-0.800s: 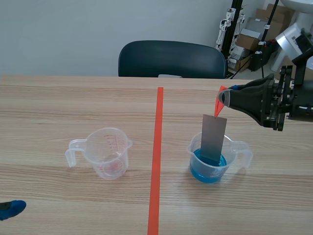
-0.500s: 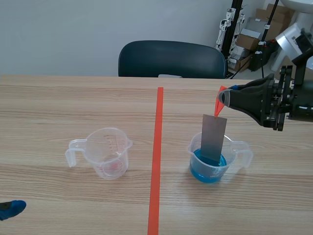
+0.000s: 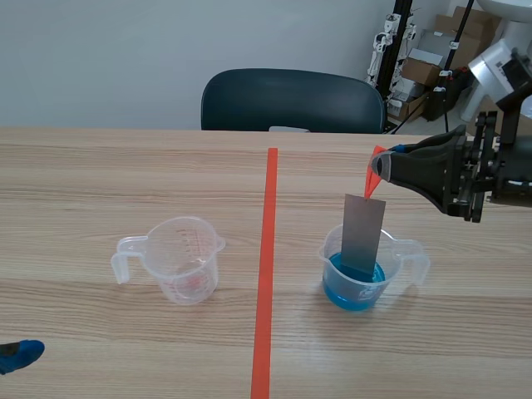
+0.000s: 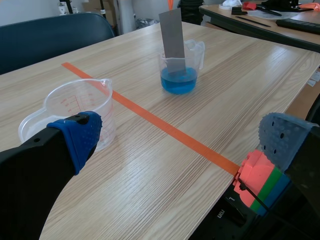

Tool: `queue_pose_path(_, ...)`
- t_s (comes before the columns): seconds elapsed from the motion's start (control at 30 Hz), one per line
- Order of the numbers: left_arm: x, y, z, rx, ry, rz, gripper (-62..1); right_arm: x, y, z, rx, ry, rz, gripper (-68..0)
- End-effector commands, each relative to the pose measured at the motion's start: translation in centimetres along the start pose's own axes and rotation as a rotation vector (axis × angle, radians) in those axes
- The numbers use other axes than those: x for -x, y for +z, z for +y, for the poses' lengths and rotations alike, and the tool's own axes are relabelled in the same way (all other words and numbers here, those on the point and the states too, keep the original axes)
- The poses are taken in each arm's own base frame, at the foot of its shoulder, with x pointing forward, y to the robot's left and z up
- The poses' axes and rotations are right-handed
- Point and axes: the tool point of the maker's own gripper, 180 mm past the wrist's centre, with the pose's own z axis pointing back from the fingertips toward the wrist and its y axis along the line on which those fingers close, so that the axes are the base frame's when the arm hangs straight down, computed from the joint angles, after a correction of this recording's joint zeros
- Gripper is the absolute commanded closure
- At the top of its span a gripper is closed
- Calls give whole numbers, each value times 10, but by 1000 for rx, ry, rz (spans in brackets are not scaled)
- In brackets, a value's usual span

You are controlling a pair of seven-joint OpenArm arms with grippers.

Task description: Do the redox reaction experiment. raise the plate out of the solution

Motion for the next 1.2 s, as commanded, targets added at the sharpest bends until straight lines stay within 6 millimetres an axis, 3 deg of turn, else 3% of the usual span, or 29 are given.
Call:
queue_pose_path(0.0,-6,-2,1,-7,1,-29,-623,-16,1,-3,3,17,-42,-2)
queue_pose_path(0.83,-5,-2,0,-1,13,-25,-623,-16,2,-3,2,18,-39,-2)
queue_pose_path(1.17,-6,-2,0,-2,12,-27,-623,-37,11,-8,11,26,-102,-2)
